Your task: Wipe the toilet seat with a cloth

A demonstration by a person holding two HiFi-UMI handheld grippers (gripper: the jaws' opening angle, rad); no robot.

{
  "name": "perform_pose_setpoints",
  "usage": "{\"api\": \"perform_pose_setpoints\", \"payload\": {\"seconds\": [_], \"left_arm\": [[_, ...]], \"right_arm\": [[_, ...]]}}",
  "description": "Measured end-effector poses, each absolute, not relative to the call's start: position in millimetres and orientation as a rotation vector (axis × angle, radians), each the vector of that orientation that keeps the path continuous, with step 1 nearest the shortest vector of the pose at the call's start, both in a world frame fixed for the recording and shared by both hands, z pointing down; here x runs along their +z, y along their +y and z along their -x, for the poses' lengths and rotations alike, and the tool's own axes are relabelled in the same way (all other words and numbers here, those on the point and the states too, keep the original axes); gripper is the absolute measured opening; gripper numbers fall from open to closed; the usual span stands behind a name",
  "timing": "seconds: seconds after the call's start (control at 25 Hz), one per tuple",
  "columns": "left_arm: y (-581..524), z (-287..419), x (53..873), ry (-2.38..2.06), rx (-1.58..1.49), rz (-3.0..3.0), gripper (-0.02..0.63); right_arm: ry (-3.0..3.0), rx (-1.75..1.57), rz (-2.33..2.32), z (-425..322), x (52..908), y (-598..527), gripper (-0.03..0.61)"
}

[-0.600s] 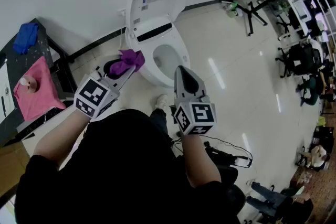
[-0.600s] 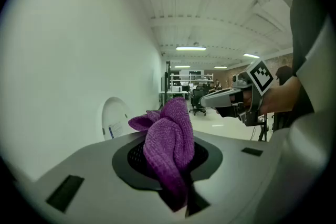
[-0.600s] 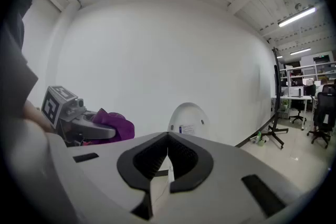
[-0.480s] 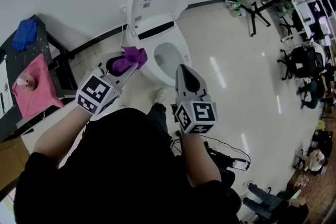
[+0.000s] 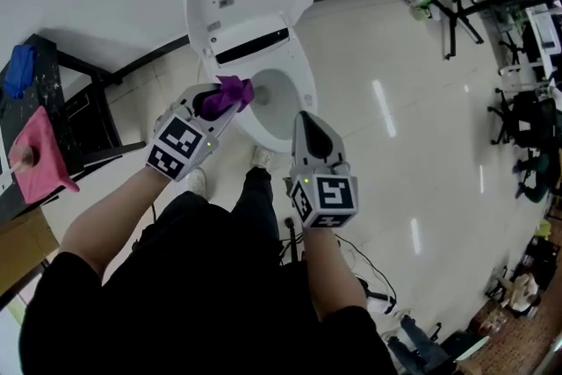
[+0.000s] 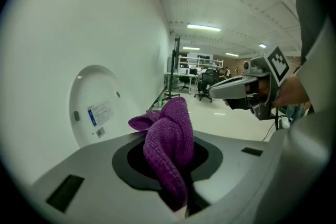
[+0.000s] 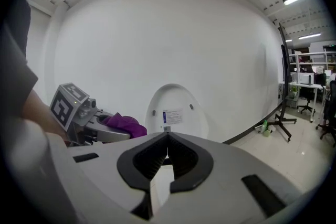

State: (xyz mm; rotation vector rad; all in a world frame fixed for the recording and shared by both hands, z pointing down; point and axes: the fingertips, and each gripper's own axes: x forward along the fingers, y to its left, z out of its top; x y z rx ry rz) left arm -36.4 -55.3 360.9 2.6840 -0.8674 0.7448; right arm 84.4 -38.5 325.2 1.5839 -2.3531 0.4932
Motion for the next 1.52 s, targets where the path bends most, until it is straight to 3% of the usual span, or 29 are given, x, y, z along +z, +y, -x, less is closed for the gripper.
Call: {"api": "perform_pose_setpoints", "payload": {"seconds": [0.32,0.92,1.52], "left_arm": [[-159,-58,491,-0.874,0.936,-2.502,0.091],[-264,-106,729,-0.990,1.162,-2.272,0.091],[-292,-115,817,-1.115,1.323,-2.205,0.091]], "right_arm": [[-2.343,0.601,-1.490,-163,422,-121,0.015],[-2.351,0.768,-1.396,-184,570,-161,0.015],[-2.287,0.923,-1.456,-218,604,-152,0.015]]}}
